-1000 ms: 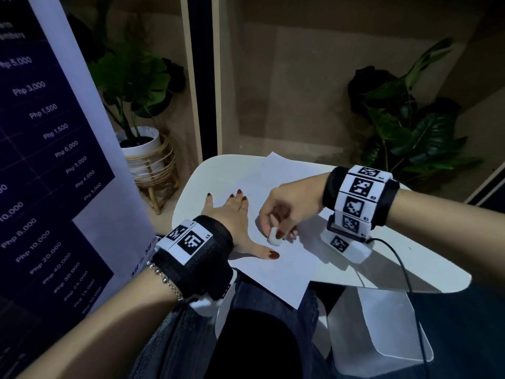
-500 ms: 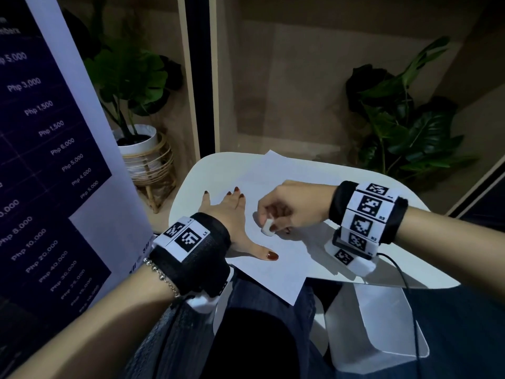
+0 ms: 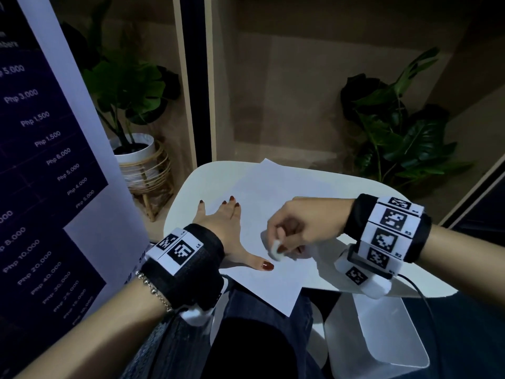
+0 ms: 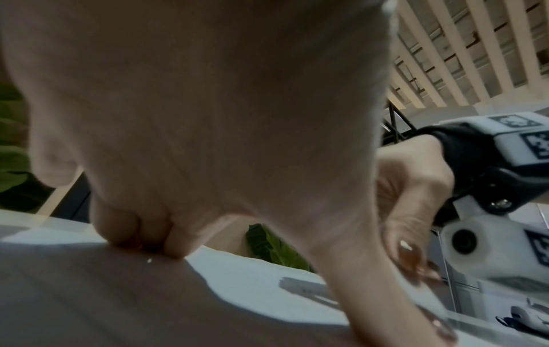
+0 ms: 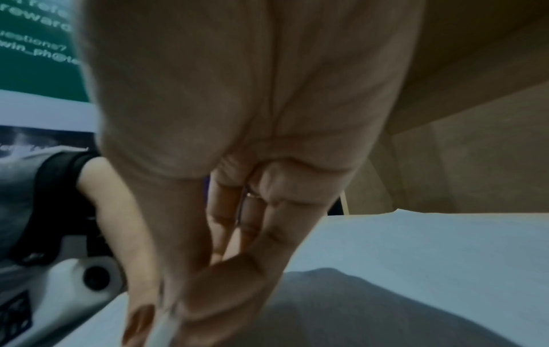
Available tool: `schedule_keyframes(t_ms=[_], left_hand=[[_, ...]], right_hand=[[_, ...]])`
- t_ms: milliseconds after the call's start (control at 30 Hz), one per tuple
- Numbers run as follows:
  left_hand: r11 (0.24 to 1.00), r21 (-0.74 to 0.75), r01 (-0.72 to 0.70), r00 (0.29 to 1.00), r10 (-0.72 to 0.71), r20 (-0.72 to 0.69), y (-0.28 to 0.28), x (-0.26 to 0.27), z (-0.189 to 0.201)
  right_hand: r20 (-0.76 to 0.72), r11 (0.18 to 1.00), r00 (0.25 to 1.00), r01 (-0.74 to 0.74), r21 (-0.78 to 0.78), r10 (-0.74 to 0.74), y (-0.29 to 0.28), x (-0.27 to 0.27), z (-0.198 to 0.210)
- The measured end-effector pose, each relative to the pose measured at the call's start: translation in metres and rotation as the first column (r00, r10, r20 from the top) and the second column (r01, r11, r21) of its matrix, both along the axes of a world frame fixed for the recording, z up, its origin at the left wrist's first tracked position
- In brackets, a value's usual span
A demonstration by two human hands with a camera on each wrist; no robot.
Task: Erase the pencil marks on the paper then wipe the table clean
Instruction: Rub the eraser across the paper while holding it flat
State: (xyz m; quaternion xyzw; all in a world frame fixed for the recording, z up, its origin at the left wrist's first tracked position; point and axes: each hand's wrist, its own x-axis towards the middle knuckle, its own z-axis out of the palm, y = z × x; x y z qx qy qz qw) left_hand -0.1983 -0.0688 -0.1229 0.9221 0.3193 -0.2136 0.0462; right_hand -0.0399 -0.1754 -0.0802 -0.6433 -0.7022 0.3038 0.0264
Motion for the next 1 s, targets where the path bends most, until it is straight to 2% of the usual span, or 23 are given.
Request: schedule_keyframes(t_ms=[67,133,267,333,400,533,667,833,933,1000], left_hand=[[1.000,-0.005,-0.007,1.000,0.007,0.002,0.000,0.000,0.002],[1.000,-0.001,-0.026,1.000,0.026,-0.011,-0.003,0.000,0.005],[0.998,0.056,-0.041,0.998,0.043,-0.043,-0.010,0.001,0.008],[0.995,0.080,-0.050,0.998,0.054,-0.045,-0.015,0.003,0.009],[0.994,0.093,-0.060,0.997,0.065,-0.043,-0.019,0.006,0.010],[0.992,0.108,-0.060,0.996,0.066,-0.054,-0.025,0.009,0.010],[0.993,0.106,-0.043,0.996,0.052,-0.076,-0.028,0.010,0.015],[0.992,0.124,0.036,0.996,-0.025,-0.084,-0.034,0.011,0.014],[0.990,0.123,0.074,0.995,-0.065,-0.075,-0.039,0.012,0.011],[0.988,0.135,0.082,0.995,-0.072,-0.073,-0.042,0.012,0.008]], right_hand=[[-0.106,0.961,0.977,0.200,0.193,-0.183,-0.004,0.010,0.000],[-0.301,0.862,0.891,0.422,0.281,-0.339,-0.012,0.017,-0.002],[-0.568,0.640,0.660,0.716,0.278,-0.492,-0.037,0.009,-0.015],[-0.647,0.596,0.574,0.771,0.223,-0.501,-0.049,0.000,-0.024],[-0.663,0.607,0.578,0.761,0.229,-0.475,-0.058,-0.009,-0.036],[-0.605,0.673,0.639,0.707,0.219,-0.474,-0.066,-0.017,-0.058],[-0.568,0.609,0.625,0.752,0.254,-0.535,-0.068,-0.003,-0.068],[-0.448,0.541,0.665,0.747,0.387,-0.598,-0.071,0.023,-0.072],[-0.495,0.507,0.631,0.775,0.376,-0.597,-0.073,0.030,-0.072],[-0.555,0.519,0.605,0.790,0.328,-0.571,-0.074,0.027,-0.071]])
